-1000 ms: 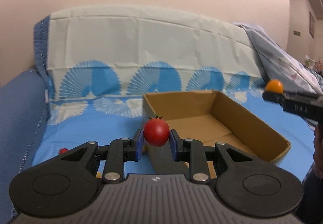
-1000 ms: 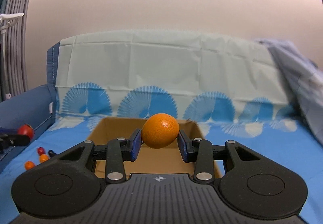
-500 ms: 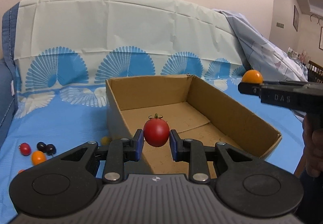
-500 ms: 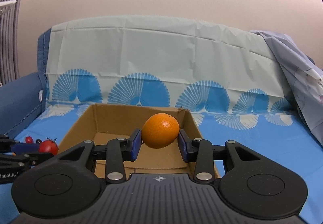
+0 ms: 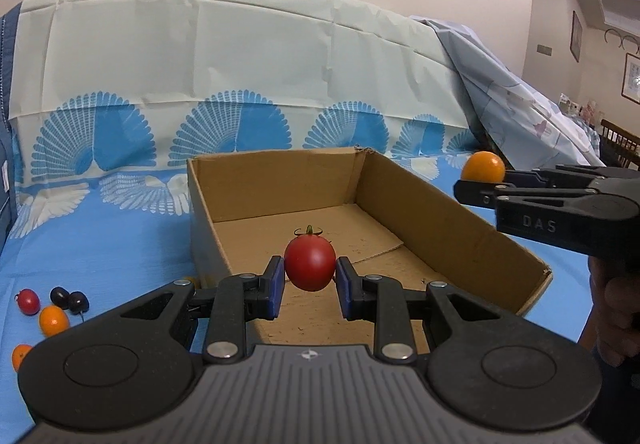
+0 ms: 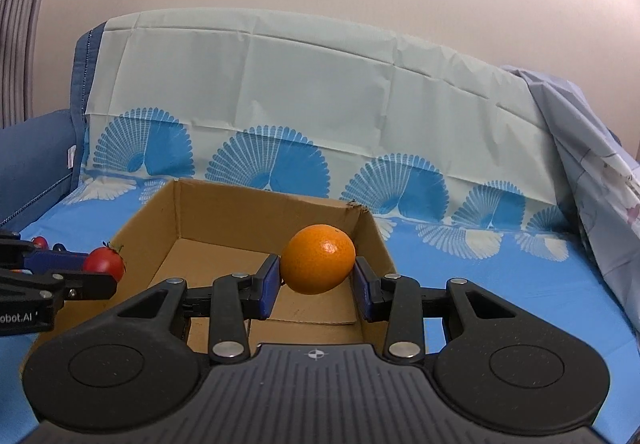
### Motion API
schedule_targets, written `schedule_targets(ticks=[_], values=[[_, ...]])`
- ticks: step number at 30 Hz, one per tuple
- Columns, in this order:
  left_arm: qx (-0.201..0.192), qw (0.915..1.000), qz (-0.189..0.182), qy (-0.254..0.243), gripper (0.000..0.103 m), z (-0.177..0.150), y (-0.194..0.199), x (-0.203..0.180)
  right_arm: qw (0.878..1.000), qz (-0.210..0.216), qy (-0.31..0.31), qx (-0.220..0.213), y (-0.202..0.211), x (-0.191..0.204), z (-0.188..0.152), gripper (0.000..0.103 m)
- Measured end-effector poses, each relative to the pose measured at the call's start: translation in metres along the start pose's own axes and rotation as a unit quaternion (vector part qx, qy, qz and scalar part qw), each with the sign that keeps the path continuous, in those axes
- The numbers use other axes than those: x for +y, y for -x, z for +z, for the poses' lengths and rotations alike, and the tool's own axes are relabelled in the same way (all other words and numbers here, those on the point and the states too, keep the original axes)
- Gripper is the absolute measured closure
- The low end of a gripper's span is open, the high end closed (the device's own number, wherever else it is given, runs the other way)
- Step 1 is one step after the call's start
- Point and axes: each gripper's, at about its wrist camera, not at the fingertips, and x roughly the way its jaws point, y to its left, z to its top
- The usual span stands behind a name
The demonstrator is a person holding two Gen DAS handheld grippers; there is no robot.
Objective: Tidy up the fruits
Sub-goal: 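Carry the tomato in the left tool and mandarin in the right tool over the box, then open the right tool dropping the mandarin into the box while the left tool releases the tomato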
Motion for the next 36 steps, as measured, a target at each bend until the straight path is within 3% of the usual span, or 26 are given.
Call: schedule_targets(ticks=[19,36], values=[[-0.006,0.9971,-0.024,-0.072,0.073,-0.017,-0.002,-0.035,1.000,0.004,0.012,0.006,-0.003,0.004,0.001,0.063],[-0.002,0.9969,-0.026,-0.074,0.073,-0.018,-0.006,-0.038,1.000,0.004,0.014,0.009,-0.004,0.006,0.000,0.063]])
